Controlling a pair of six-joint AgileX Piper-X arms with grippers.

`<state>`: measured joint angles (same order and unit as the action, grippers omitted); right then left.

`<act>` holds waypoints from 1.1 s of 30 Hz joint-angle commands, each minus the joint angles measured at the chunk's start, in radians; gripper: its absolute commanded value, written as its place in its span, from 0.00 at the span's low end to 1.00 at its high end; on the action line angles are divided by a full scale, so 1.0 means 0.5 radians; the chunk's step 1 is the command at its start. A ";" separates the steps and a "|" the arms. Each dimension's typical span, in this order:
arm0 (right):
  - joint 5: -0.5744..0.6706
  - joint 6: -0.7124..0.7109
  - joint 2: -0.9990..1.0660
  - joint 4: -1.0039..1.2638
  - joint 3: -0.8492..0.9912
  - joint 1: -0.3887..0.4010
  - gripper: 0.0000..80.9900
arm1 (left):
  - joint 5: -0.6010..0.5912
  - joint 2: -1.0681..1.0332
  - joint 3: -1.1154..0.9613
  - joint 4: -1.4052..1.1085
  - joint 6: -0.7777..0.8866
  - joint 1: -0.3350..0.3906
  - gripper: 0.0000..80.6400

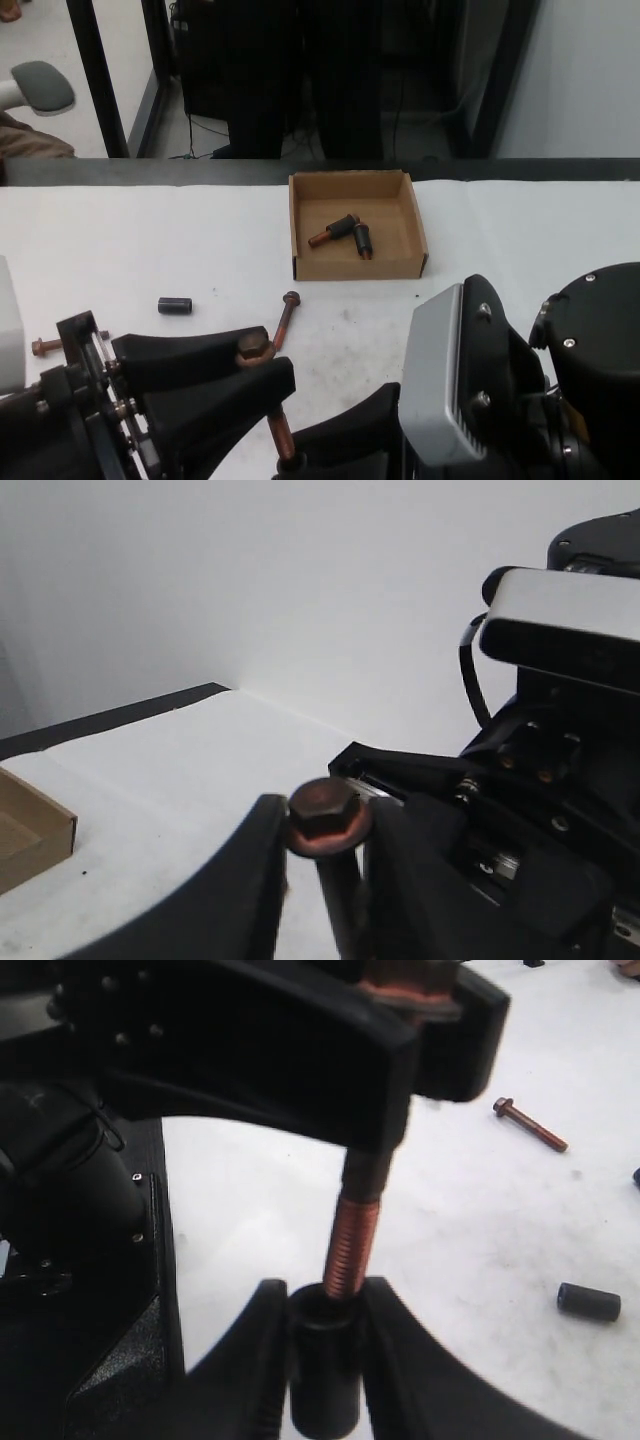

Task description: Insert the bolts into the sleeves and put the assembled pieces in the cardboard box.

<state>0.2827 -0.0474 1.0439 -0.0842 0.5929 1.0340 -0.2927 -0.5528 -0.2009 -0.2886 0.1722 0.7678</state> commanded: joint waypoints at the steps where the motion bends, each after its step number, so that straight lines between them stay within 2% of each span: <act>1: 0.032 0.008 -0.017 0.045 0.059 -0.006 0.00 | 0.029 0.009 0.000 -0.032 -0.046 0.003 0.01; 20: -0.032 0.008 -0.017 0.060 0.126 -0.006 0.00 | -0.046 0.009 0.000 -0.135 0.236 0.006 0.01; 33: -0.100 0.004 -0.017 0.060 0.126 -0.012 0.00 | -0.063 0.009 0.000 -0.135 0.226 0.018 0.01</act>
<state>0.2553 -0.0431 1.0439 -0.0823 0.6438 1.0340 -0.2959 -0.5528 -0.2009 -0.3535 0.2833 0.7678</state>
